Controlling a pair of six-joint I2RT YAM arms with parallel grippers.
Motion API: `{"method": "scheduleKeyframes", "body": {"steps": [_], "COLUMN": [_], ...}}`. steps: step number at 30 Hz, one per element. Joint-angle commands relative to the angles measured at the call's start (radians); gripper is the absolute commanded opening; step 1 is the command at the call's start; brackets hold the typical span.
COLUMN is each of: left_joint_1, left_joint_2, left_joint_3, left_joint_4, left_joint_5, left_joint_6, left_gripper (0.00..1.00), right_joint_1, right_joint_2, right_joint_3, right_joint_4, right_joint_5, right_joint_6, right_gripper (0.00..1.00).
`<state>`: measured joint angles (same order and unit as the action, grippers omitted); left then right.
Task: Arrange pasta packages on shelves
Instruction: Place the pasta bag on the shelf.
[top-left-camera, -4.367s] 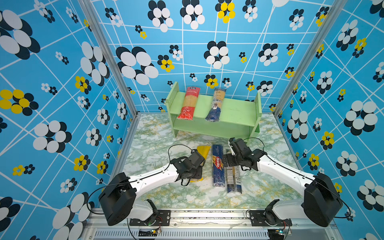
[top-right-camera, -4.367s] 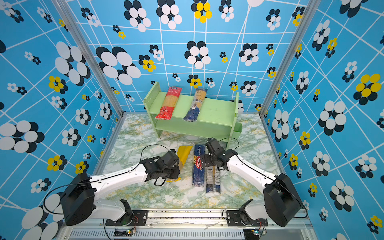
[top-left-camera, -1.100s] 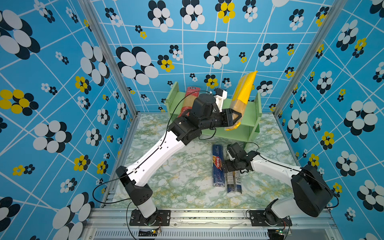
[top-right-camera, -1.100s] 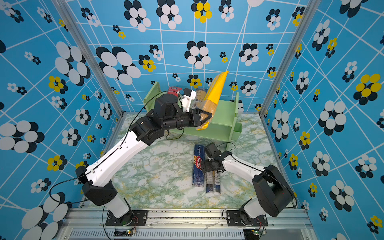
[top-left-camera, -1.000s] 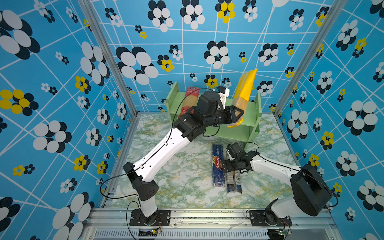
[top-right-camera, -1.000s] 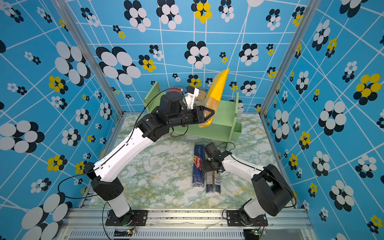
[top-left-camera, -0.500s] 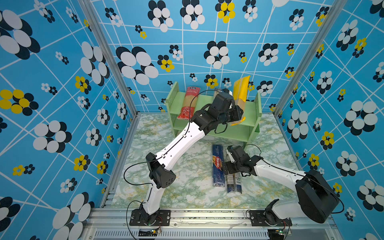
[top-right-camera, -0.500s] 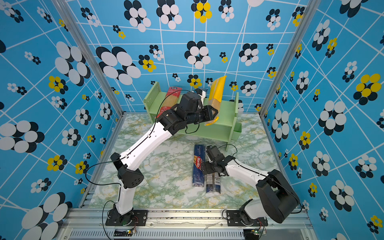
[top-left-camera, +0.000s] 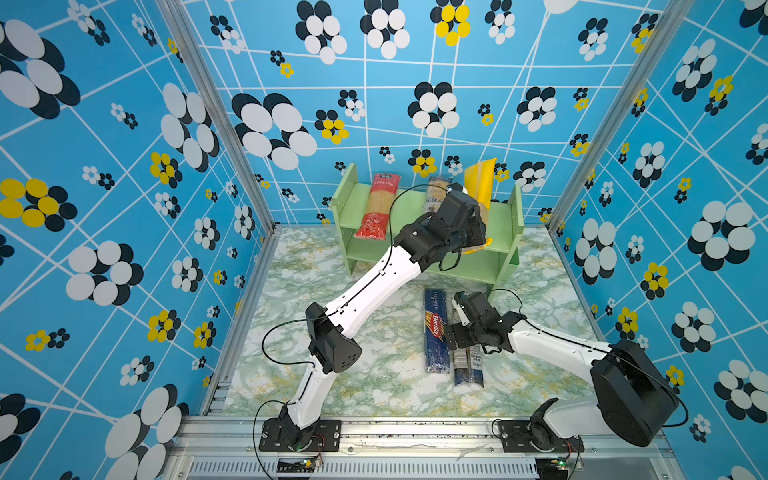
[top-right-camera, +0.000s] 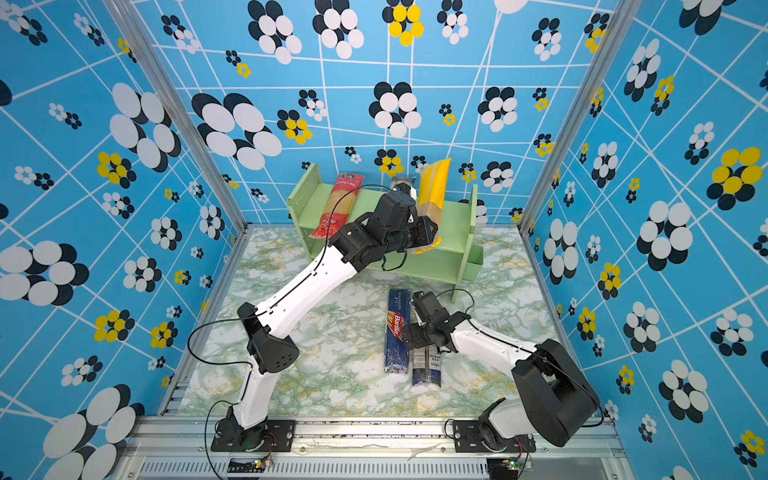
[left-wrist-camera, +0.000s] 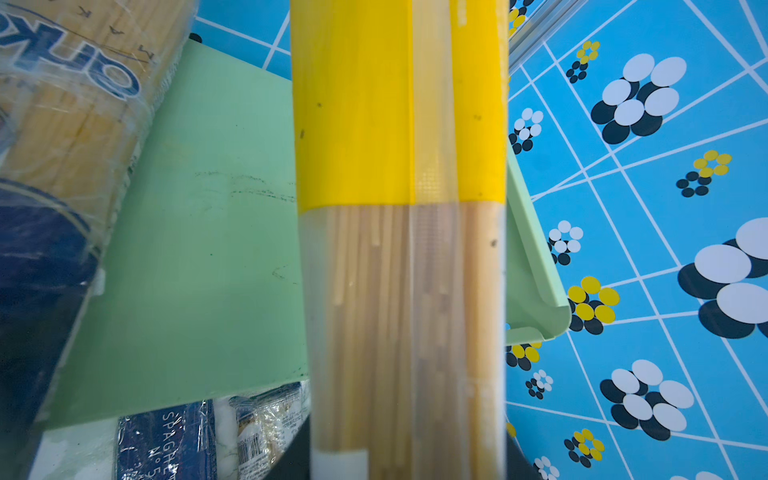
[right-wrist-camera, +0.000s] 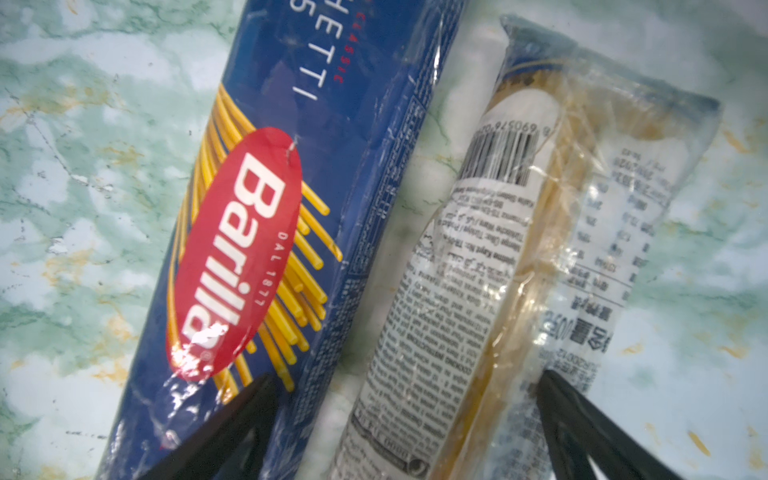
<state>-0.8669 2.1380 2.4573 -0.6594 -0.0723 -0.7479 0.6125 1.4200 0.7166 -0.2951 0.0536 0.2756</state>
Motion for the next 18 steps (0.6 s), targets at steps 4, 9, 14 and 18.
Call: {"method": "scheduleKeyframes", "body": {"steps": [4,9,14,18], "left_joint_1": [-0.004,-0.006,-0.006,-0.007], "left_joint_2": [0.004,0.017,0.029,0.037], "left_joint_3": [0.078,0.078,0.075,0.075], "left_joint_4": [0.174,0.185,0.195,0.199], "left_joint_5": [-0.036,-0.020,-0.021,-0.034], "left_joint_6": [0.034,0.035,0.051,0.069], "left_gripper": [0.00,0.00,0.00,0.00], "right_joint_1": [0.002,0.003,0.003,0.001], "right_joint_2": [-0.003,-0.004,-0.004,-0.003], "right_joint_3": [-0.029,-0.028,-0.032,-0.030], "right_joint_4": [-0.004,-0.005,-0.005,-0.005], "right_joint_5": [-0.030,-0.025,-0.021,-0.020], "right_joint_6": [-0.003,-0.001,0.002,0.004], "right_gripper": [0.99,0.99,0.99,0.99]}}
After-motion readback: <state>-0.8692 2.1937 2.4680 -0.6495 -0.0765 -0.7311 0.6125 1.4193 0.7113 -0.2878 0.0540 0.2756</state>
